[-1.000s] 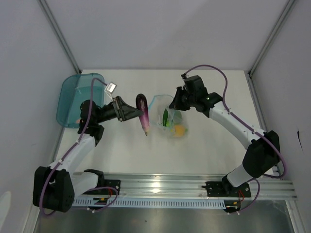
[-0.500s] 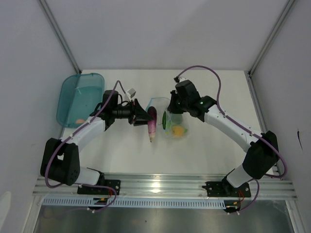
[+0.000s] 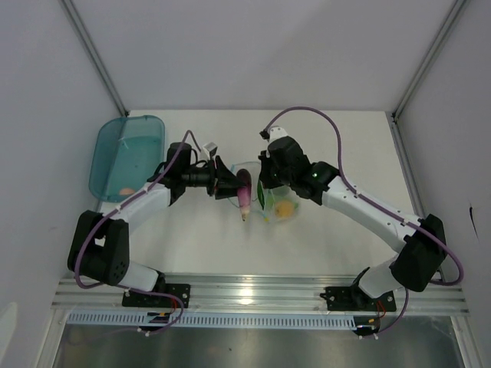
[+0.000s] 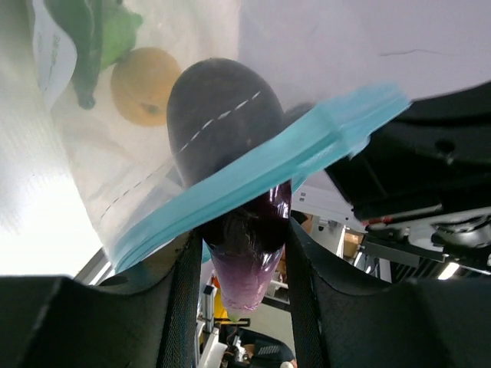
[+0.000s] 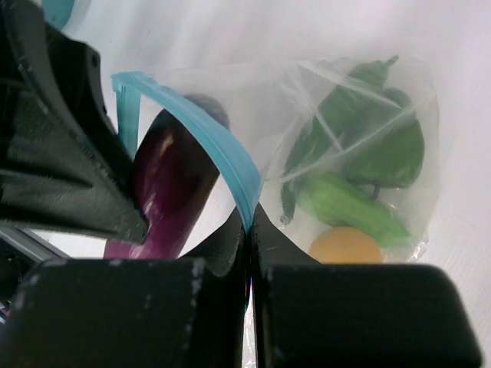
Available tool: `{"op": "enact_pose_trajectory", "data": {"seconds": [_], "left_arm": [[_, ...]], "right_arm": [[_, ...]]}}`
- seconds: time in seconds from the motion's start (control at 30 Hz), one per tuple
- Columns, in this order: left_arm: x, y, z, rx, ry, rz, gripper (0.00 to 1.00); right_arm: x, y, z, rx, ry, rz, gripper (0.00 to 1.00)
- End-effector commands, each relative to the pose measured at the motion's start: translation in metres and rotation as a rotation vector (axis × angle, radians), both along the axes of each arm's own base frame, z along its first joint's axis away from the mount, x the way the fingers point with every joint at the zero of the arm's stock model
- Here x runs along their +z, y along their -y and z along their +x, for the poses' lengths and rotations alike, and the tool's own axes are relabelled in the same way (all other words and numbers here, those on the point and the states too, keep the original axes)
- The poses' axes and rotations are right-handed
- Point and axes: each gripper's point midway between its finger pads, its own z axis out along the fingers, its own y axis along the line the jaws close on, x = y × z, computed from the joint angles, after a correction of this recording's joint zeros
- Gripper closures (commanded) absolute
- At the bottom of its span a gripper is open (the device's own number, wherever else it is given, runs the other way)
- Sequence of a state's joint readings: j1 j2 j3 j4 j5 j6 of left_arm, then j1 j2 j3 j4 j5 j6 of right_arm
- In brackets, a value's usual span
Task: Place the food in the zip-top bag and seal the zipper
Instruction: Place the fake vegetable in the zipper food storage bag.
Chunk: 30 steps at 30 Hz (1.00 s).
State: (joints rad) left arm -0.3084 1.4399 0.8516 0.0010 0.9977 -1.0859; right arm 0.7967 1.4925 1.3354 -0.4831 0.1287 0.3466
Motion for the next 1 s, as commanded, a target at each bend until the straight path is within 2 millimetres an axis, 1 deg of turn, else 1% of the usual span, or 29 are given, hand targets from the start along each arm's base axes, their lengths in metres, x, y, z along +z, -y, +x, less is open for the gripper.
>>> {"op": "enact_pose_trajectory", "data": {"seconds": [0.0,0.03,0.07,0.1,0.27,0.37,0.47,0.5,0.67,0.7,0.73,0.77,0.83,0.9,0.93,0.97], "left_arm": [[0.016,0.006,0.008,0.036,0.001,-0.056,0.99],[0.011,0.005,0.008,0.050,-0.016,-0.056,0.99],[0.016,0.006,0.012,0.062,0.011,-0.072,0.99],[0.016,0.006,0.012,0.074,-0.007,-0.077,1.00],[0.018,0.006,0.024,0.127,0.019,-0.056,0.99],[0.014,0.005,0.030,0.169,0.020,-0.026,0.99],[0.010,0.008,0.030,0.182,0.025,0.004,1.00],[0.006,0.008,0.034,0.201,0.027,0.025,0.99],[-0.004,0.020,0.032,0.195,0.012,0.069,0.99],[-0.003,0.022,0.033,0.193,0.014,0.071,0.99],[-0.007,0.023,0.034,0.193,0.004,0.086,0.99],[-0.013,0.027,0.030,0.178,0.009,0.106,1.00],[-0.013,0.031,0.033,0.182,0.026,0.135,1.00],[-0.017,0.039,0.025,0.146,0.039,0.170,0.99],[-0.014,0.042,0.025,0.138,0.059,0.179,0.98],[-0.017,0.045,0.021,0.122,0.078,0.215,0.90]], "right_arm": [[0.022,0.001,-0.001,0.005,0.106,0.002,1.00],[0.022,0.000,-0.003,0.014,0.104,0.004,1.00],[0.026,-0.002,-0.007,0.022,0.111,0.013,1.00],[0.026,-0.003,-0.009,0.026,0.112,0.016,1.00],[0.035,-0.011,-0.021,0.064,0.102,0.060,1.00],[0.038,-0.015,-0.025,0.077,0.099,0.082,1.00],[0.040,-0.020,-0.029,0.093,0.101,0.091,1.00],[0.041,-0.022,-0.030,0.095,0.101,0.093,1.00],[0.041,-0.029,-0.034,0.115,0.093,0.101,1.00],[0.041,-0.029,-0.035,0.117,0.093,0.101,1.00],[0.042,-0.029,-0.036,0.119,0.094,0.103,1.00],[0.042,-0.030,-0.036,0.121,0.094,0.103,1.00],[0.045,-0.031,-0.037,0.127,0.092,0.113,1.00],[0.048,-0.032,-0.037,0.125,0.094,0.120,1.00],[0.049,-0.033,-0.036,0.123,0.094,0.124,1.00],[0.049,-0.033,-0.036,0.120,0.090,0.123,1.00]]}}
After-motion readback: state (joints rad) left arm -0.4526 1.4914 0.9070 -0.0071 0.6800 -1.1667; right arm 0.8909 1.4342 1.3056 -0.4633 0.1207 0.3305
